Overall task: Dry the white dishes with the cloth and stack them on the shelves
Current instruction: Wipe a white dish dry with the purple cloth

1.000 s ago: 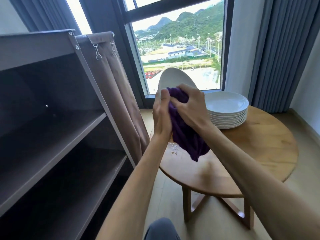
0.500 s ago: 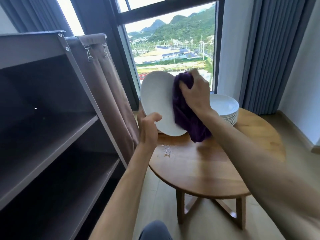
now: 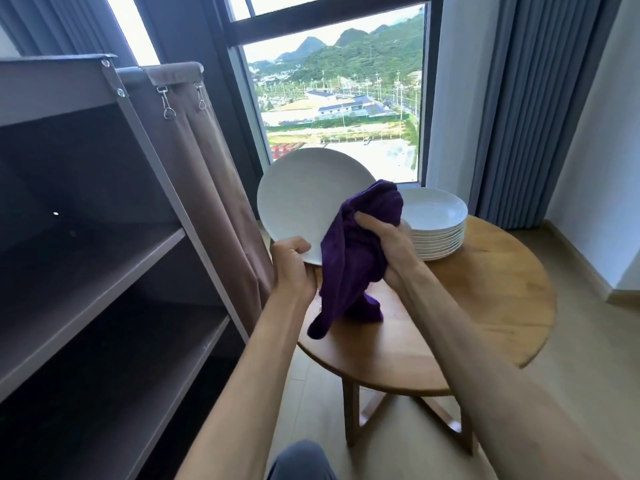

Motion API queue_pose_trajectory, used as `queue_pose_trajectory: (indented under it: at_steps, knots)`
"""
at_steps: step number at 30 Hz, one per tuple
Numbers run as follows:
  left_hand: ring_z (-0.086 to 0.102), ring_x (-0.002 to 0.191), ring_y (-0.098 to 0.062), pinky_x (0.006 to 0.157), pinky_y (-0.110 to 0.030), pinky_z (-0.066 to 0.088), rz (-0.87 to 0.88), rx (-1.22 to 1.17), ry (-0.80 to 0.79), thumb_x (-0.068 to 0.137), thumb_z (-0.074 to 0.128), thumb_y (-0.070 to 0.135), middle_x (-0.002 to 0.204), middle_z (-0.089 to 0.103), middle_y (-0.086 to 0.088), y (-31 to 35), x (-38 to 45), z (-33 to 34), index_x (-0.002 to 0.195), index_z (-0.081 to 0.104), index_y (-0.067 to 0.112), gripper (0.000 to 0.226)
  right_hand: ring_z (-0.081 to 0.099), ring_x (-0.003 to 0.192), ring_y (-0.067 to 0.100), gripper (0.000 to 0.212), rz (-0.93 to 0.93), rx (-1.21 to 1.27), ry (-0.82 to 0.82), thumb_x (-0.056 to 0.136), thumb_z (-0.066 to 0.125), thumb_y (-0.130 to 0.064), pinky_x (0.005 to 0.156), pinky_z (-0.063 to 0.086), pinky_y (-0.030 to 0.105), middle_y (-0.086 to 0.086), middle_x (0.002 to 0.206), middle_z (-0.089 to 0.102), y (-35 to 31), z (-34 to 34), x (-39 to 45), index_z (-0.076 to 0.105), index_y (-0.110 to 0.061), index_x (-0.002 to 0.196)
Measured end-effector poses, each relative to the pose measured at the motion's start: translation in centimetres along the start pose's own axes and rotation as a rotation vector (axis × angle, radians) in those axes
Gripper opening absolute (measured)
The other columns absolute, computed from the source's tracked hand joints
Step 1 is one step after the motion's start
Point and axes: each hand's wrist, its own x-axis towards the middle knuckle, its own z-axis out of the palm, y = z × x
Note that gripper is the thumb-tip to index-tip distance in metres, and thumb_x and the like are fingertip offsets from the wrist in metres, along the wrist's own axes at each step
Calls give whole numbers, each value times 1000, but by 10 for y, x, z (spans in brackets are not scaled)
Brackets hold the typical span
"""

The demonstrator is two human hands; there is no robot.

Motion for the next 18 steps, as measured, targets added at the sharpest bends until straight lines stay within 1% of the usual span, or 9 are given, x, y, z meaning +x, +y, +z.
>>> queue_pose_trajectory:
  at_steps: [2,4,7,8,10,12,14,16,18]
  knots:
    - [61,92,-33,71,-34,54,15,101,43,82,34,-14,110,62,-16,-4,0,-2,132,56,3,57,73,90,36,45,-63,5,103,75,83,-2,77,61,44,22,104,73,9,-1,-2,65,3,116]
    - [62,95,-34,74,-38,56,68,156,51,81,37,-20,113,62,-17,-2,-3,-1,130,55,5,58,72,89,34,38,-117,-42,135,78,82,-2,80,61,45,19,100,73,8,-3,0,66,2,112]
    - [61,102,-36,86,-48,54,127,378,-37,61,50,-8,112,63,-17,21,-1,-12,120,56,5,61,72,85,30,24,-195,-190,79,79,82,-3,80,60,44,16,92,73,-13,-8,9,70,-1,99]
    - [59,105,-36,87,-48,53,133,508,-92,55,49,-2,111,62,-15,32,1,-16,118,56,6,64,71,84,31,22,-200,-217,52,77,83,-3,81,60,44,16,91,73,-23,-9,14,70,-1,96]
    - [57,107,-33,81,-40,51,112,757,-209,52,49,3,109,60,-12,57,8,-17,110,56,14,60,71,82,32,25,-160,-227,1,73,86,-4,81,61,46,16,90,73,-40,-10,21,71,-1,94]
    - [57,106,-28,74,-34,52,84,868,-282,55,51,5,108,60,-8,74,16,-12,106,56,22,55,72,83,31,26,-103,-174,-5,73,85,-4,81,61,46,14,90,74,-43,-7,24,72,-5,96]
    - [60,101,-21,66,-28,56,186,818,-220,64,57,5,103,63,0,72,20,-3,112,58,26,52,73,81,29,24,-86,-50,83,76,83,-2,77,62,43,12,88,75,-37,-4,24,72,-6,97]
    - [67,92,-10,62,-19,57,366,625,-7,78,63,3,98,68,10,49,19,3,121,58,31,51,74,81,29,25,-54,83,229,77,83,-3,71,62,41,10,86,77,-26,0,23,71,-5,99]
    - [69,93,-5,70,-15,57,399,493,87,87,65,2,102,69,12,7,12,10,122,56,36,49,74,85,31,31,13,211,333,78,83,-6,72,63,43,11,92,78,-9,5,20,70,-4,106]
